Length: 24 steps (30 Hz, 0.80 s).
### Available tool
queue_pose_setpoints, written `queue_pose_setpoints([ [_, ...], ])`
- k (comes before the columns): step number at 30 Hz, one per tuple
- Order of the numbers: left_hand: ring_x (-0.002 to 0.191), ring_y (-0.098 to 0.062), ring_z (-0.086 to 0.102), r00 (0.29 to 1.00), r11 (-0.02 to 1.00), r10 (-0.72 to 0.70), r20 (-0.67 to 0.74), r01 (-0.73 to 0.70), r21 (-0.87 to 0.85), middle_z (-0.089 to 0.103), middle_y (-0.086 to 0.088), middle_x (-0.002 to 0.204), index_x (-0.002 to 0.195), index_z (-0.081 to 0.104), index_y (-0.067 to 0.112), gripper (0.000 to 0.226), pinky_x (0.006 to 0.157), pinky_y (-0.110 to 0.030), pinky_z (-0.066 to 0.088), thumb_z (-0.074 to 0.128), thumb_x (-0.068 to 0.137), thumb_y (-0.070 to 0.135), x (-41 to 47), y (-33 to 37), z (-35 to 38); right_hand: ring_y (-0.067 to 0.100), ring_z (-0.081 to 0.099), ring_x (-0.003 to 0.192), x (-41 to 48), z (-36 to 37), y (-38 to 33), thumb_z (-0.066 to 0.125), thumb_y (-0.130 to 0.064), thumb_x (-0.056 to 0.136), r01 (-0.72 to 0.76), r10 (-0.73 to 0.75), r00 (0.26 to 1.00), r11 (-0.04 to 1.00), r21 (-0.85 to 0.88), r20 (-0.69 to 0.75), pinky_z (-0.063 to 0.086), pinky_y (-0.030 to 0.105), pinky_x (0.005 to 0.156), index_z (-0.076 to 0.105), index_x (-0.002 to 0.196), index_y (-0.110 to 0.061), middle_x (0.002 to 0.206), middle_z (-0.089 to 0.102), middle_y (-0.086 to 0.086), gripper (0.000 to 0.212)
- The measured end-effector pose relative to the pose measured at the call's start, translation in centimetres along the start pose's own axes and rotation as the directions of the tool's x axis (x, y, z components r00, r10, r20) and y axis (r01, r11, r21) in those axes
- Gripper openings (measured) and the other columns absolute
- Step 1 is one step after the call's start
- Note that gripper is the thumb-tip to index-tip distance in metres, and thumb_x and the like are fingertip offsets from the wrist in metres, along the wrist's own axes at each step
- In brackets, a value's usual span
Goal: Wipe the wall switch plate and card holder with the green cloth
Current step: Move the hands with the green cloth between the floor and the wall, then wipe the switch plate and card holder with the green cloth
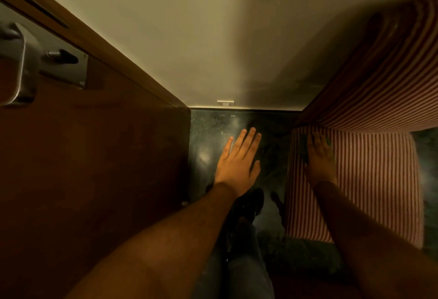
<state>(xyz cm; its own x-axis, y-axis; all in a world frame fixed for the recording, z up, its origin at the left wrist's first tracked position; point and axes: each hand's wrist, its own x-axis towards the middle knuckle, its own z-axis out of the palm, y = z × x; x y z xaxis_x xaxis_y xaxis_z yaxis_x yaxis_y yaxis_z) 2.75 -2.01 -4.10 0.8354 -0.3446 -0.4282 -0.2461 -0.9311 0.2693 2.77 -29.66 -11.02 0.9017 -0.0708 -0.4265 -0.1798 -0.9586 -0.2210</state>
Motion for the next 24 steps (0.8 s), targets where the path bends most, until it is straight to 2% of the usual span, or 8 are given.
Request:
queue_pose_setpoints([
  [6, 0.164, -0.012, -0.038, 1.000, 1.000, 0.017, -0.013, -0.017, 0.025, -0.030, 0.006, 0.182, 0.178, -0.016, 0.025, 0.078, 0.133, -0.037, -0.029, 0.032, 0.121, 0.046, -0.8, 0.0, -1.9, 0.036, 0.010, 0.160, -2.0, -3.1, -2.7, 0.058, 0.011, 0.090, 0.047, -0.046, 0.998, 0.999, 0.021, -0.035, 0.011, 0.050, 0.131, 0.023, 0.162, -0.006, 0.171, 0.016, 0.018, 0.081],
  [10, 0.167, -0.016, -0.032, 0.995, 0.999, 0.024, -0.095, -0.020, 0.044, -0.030, 0.006, 0.180, 0.179, -0.011, 0.023, 0.079, 0.141, -0.046, -0.012, 0.034, 0.119, 0.047, -1.3, 0.6, -5.5, 0.048, 0.030, 0.151, -3.8, -8.4, -6.3, 0.062, 0.023, 0.075, 0.173, -0.165, 0.974, 0.984, 0.034, -0.156, 0.031, 0.062, 0.122, 0.043, 0.151, 0.003, 0.161, 0.035, 0.025, 0.081],
  [12, 0.172, -0.021, -0.013, 0.981, 0.999, 0.008, -0.194, 0.002, 0.053, -0.010, 0.001, 0.186, 0.181, 0.008, 0.019, 0.080, 0.141, -0.048, -0.001, 0.046, 0.116, 0.045, -1.2, 0.8, -8.0, 0.045, 0.024, 0.153, -4.0, -11.0, -8.0, 0.064, 0.020, 0.071, 0.203, -0.190, 0.965, 0.977, 0.057, -0.178, 0.030, 0.062, 0.123, 0.042, 0.152, 0.002, 0.162, 0.033, 0.024, 0.086],
  [14, 0.172, -0.027, 0.021, 0.944, 0.990, -0.001, -0.330, 0.046, 0.131, 0.021, -0.006, 0.185, 0.177, 0.031, 0.015, 0.078, 0.134, -0.049, 0.013, 0.056, 0.109, 0.045, -1.5, 1.0, -11.9, 0.041, 0.017, 0.154, -4.2, -14.8, -10.3, 0.068, 0.016, 0.069, 0.257, -0.239, 0.945, 0.965, 0.053, -0.223, 0.027, 0.059, 0.125, 0.039, 0.154, 0.001, 0.164, 0.029, 0.022, 0.090],
  [16, 0.162, -0.029, 0.046, 0.908, 0.988, -0.015, -0.419, 0.077, 0.132, 0.044, -0.007, 0.177, 0.170, 0.048, 0.013, 0.070, 0.131, -0.048, 0.022, 0.050, 0.106, 0.044, -1.4, 1.2, -15.8, 0.040, 0.016, 0.156, -4.3, -18.5, -12.6, 0.069, 0.011, 0.071, 0.294, -0.274, 0.925, 0.955, 0.037, -0.264, 0.020, 0.051, 0.128, 0.034, 0.156, -0.001, 0.167, 0.021, 0.017, 0.092],
  [17, 0.159, -0.029, 0.051, 0.895, 0.990, -0.013, -0.446, 0.073, 0.118, 0.049, -0.007, 0.174, 0.167, 0.053, 0.014, 0.068, 0.132, -0.048, 0.023, 0.046, 0.106, 0.042, -1.4, 1.2, -17.8, 0.038, 0.014, 0.157, -4.3, -20.3, -13.9, 0.067, 0.011, 0.072, 0.309, -0.286, 0.915, 0.950, 0.038, -0.285, 0.016, 0.048, 0.129, 0.031, 0.158, -0.002, 0.168, 0.014, 0.013, 0.094],
  [21, 0.164, -0.029, 0.044, 0.781, 0.996, 0.007, -0.624, 0.051, 0.075, 0.040, -0.006, 0.180, 0.172, 0.046, 0.016, 0.067, 0.133, -0.051, 0.023, 0.043, 0.109, 0.037, -1.2, 0.9, -25.4, 0.020, 0.001, 0.160, -5.2, -27.7, -18.7, 0.058, 0.009, 0.072, 0.368, -0.271, 0.845, 0.920, 0.134, -0.460, 0.017, 0.052, 0.130, 0.027, 0.160, -0.007, 0.170, 0.014, 0.007, 0.095],
  [24, 0.169, -0.030, 0.033, 0.669, 0.999, 0.019, -0.743, 0.013, 0.038, 0.022, -0.005, 0.186, 0.175, 0.037, 0.017, 0.070, 0.134, -0.051, 0.020, 0.043, 0.109, 0.037, -1.7, 0.4, -31.9, 0.015, -0.006, 0.161, -5.9, -33.1, -21.9, 0.036, -0.015, 0.078, 0.466, -0.305, 0.742, 0.875, 0.133, -0.597, 0.015, 0.052, 0.129, 0.030, 0.159, -0.005, 0.170, 0.018, 0.010, 0.082],
])
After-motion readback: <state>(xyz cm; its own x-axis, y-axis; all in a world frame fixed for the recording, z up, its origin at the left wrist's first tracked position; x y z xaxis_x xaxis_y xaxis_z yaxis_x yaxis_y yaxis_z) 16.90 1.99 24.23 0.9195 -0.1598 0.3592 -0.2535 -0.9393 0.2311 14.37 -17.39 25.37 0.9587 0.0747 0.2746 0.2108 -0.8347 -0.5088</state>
